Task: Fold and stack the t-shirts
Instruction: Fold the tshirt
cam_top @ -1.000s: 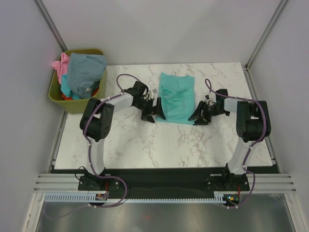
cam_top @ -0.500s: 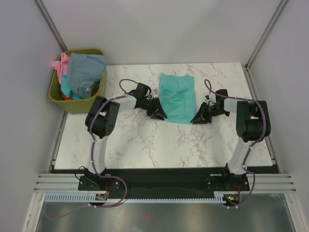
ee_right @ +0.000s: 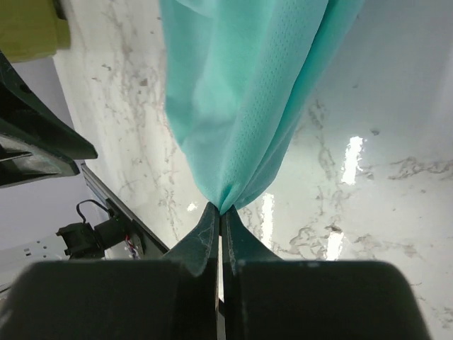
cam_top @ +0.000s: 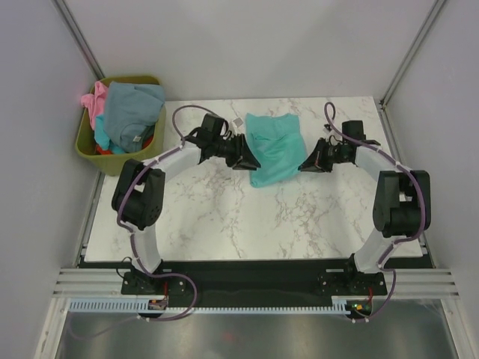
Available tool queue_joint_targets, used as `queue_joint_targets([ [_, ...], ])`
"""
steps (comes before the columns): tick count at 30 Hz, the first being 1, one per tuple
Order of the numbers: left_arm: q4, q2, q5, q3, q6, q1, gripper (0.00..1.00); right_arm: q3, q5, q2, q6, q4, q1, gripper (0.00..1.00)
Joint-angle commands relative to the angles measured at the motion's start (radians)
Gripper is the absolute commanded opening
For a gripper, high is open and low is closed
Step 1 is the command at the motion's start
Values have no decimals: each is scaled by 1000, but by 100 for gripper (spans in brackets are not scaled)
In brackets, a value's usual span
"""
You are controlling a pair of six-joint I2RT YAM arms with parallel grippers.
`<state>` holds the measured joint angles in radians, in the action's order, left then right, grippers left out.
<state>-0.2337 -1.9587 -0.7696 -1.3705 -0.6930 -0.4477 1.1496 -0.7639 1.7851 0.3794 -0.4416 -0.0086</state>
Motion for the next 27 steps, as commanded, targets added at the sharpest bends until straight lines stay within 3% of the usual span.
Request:
queue_joint_targets([
  [1,20,104,-28,-10,-33,-8,36,21,-34,-98,10,-5,4,0],
  [9,20,104,-28,109,-33,-9,36,-108,-18,-147,19,30,2,0],
  [18,20,-51,-28,25,-33,-43,36,-130,-11,-102,12,53,4,0],
  [27,20,-59,-28,41,-33,-43,36,-133,-15,-89,19,66,2,0],
])
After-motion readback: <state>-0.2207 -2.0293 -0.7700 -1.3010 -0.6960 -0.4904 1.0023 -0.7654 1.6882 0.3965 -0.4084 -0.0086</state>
